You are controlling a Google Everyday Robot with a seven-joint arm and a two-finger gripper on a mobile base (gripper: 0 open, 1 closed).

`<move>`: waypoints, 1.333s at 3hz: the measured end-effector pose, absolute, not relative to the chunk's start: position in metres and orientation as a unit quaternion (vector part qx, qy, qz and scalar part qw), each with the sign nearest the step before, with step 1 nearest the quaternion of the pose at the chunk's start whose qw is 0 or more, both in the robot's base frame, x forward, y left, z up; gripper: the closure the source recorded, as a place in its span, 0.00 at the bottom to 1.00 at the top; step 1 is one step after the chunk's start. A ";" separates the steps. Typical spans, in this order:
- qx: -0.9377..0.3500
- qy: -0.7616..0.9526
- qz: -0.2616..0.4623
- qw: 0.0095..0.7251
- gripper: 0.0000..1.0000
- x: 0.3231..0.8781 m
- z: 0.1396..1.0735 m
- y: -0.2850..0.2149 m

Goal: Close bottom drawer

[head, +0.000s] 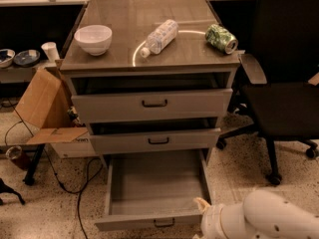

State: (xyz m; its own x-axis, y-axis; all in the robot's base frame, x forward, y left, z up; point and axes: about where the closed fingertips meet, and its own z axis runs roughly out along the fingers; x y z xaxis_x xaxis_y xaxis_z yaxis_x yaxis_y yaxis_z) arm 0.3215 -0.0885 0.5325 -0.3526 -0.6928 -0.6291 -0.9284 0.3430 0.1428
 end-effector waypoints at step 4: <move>-0.494 0.782 0.263 0.275 0.00 0.335 0.442 -0.084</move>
Offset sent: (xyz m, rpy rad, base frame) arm 0.0046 0.0074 -0.0316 0.0426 0.0177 -0.0523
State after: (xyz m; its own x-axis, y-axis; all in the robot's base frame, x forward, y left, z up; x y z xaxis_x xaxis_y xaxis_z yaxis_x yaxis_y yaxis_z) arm 0.3346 -0.0842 0.4425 -0.3619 -0.6275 -0.6894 -0.9167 0.3740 0.1409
